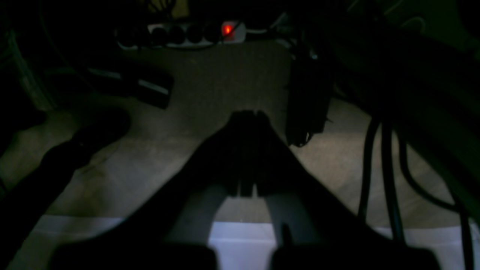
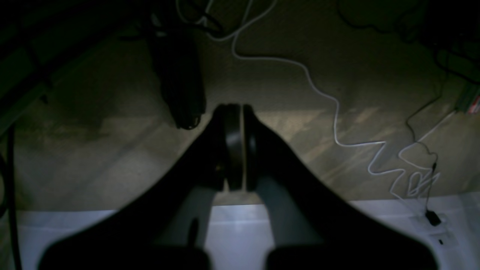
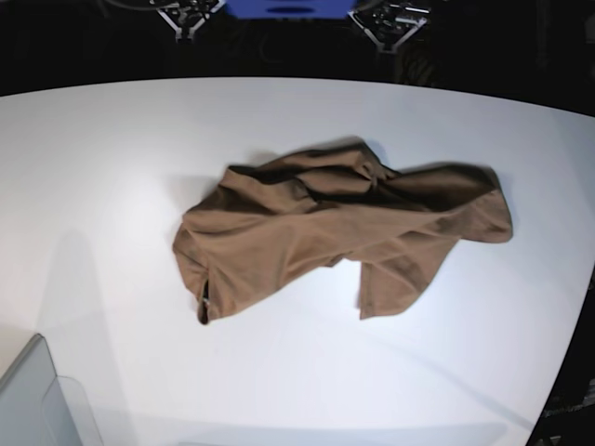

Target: Layout the t-shirt on the table in an organized manner, then fold the t-shirt properly

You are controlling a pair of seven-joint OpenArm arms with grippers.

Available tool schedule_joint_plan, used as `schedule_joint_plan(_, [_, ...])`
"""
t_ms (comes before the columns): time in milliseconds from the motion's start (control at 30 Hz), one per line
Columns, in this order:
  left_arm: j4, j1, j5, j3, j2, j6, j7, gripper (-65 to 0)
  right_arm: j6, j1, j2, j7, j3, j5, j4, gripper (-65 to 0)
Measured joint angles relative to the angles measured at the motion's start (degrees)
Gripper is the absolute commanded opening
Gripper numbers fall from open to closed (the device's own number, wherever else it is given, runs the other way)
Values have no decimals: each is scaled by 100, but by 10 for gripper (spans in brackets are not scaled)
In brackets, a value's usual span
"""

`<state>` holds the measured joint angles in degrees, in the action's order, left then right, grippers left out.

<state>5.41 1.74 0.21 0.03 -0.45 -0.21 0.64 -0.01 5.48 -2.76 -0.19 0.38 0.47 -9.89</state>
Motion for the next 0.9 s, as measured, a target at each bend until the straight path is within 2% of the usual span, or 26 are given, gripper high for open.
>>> schedule_joint_plan(100, [133, 179, -7, -7, -7, 2, 0, -649, 2, 304, -4, 144, 9, -2, -505, -650])
schedule_joint_plan(200, [745, 560, -11, -33, -136, -20, 22, -649, 2, 962, -7, 240, -20, 0, -1506, -650])
schedule_joint_plan(267, [1305, 901, -17, -33, -216, 9, 2, -649, 0, 1453, -11, 103, -13, 2, -2216, -650])
schedule_joint_plan(367, [2500, 1646, -26, -33, -391, -17, 101, -649, 2, 2238, -120, 59, -9, 13, -3285, -650])
schedule_joint_plan(500, [4192, 2647, -37, -55, -590, 35, 181, -649, 2, 2822, -326, 44, 13, 17, -4518, -650])
schedule_joint_plan(567, [5149, 3073, -35, -15, -741, -81, 144, -649, 2, 3095, -402, 107, 20, 17, -5165, -650])
schedule_joint_plan(700, [6822, 3773, -39, -57, -1036, 7, 55, -649, 15, 3762, -518, 63, 24, 15, -6373, -650])
schedule_joint_plan(767, [7532, 4107, -227, -101, -1163, -22, 140, -649, 37, 4109, -507, -4, 225, 20, -7007, -650])
schedule_joint_plan(900, [8813, 4649, -1191, -577, -1207, -4, 203, -649, 17, 4496, -505, 42, 627, 20, -8299, -650])
